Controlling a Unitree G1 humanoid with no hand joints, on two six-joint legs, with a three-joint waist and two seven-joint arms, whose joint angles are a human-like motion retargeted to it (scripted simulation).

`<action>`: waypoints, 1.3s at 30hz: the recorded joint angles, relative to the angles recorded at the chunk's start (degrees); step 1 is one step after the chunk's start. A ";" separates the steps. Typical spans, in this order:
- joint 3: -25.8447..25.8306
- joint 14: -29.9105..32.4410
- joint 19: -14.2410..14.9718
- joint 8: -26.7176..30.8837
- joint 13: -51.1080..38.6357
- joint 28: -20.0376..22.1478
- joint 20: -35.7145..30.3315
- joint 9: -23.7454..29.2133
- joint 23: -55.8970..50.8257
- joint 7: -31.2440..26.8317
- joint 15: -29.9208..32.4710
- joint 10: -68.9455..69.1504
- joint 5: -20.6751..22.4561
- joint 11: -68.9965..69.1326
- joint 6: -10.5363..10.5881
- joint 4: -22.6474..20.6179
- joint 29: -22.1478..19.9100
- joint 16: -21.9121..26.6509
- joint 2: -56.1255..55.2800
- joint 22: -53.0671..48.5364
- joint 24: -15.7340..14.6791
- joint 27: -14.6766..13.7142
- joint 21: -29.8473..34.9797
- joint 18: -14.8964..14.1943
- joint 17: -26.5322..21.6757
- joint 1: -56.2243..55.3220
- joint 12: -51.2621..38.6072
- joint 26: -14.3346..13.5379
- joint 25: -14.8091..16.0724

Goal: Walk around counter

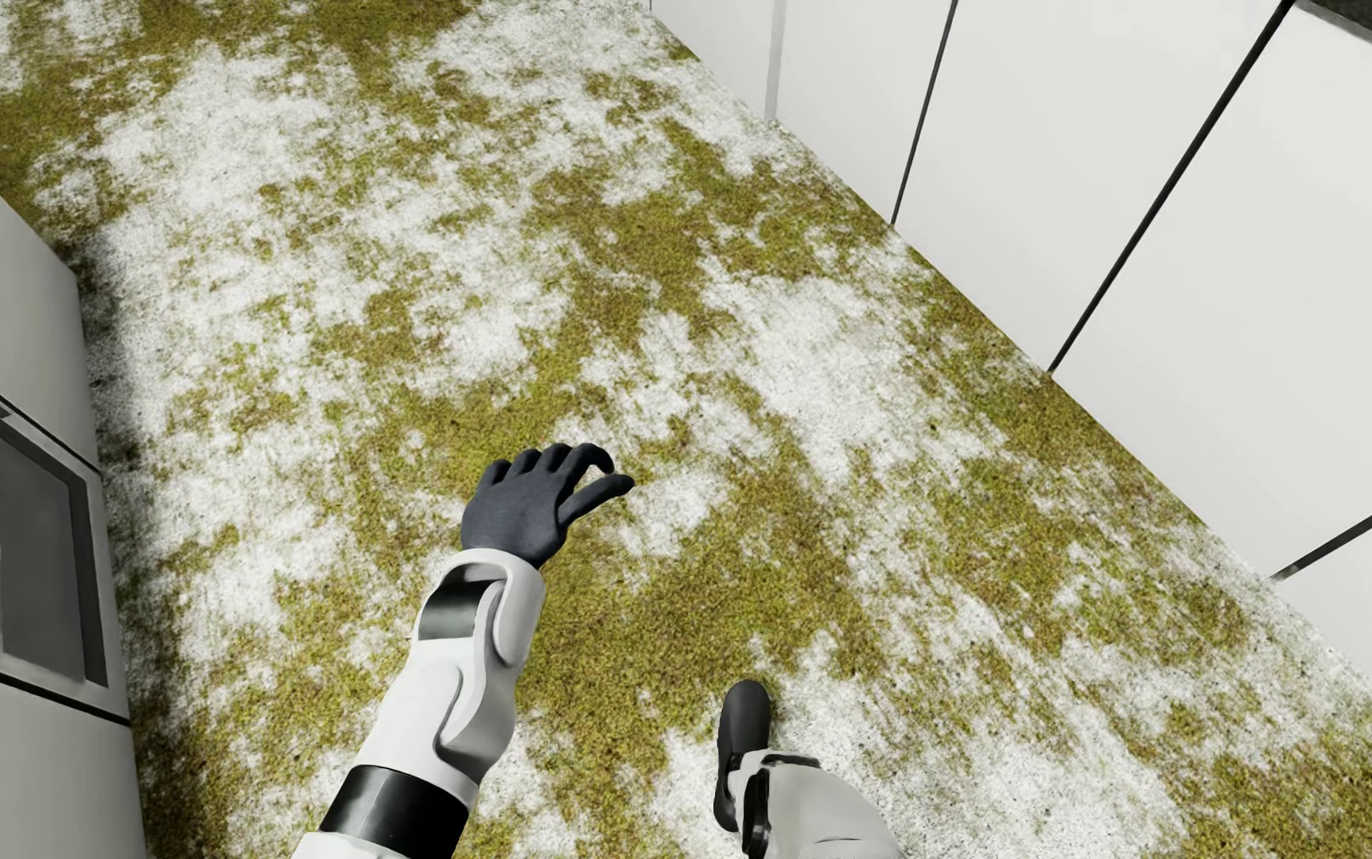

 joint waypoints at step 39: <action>1.64 -2.27 6.64 9.78 -3.51 3.89 2.84 0.03 3.42 -3.37 3.33 5.36 -1.43 4.07 -0.99 -1.68 4.44 -3.81 8.25 9.44 4.84 1.94 -2.99 3.89 0.46 -0.31 5.65 -5.28 -1.35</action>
